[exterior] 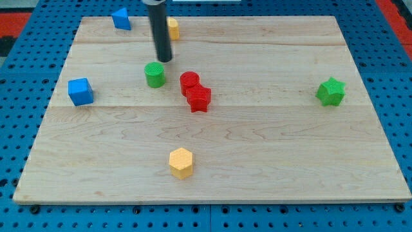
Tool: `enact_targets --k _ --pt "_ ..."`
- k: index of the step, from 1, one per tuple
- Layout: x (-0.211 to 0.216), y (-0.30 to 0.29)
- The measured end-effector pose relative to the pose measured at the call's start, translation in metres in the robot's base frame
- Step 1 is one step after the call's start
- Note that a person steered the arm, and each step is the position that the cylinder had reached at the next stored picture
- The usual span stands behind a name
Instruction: Slide the green star slightly up
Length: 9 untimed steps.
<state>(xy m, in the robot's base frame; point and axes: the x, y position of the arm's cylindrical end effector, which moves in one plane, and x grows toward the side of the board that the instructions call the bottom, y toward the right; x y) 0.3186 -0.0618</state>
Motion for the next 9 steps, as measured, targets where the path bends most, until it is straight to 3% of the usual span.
enact_targets --k 1,3,5,6,8,9 --pt "0.022 0.005" --pt "0.062 -0.112" --pt "0.039 -0.093" --pt "-0.033 -0.007" --pt "0.006 0.277" --pt "0.058 0.335"
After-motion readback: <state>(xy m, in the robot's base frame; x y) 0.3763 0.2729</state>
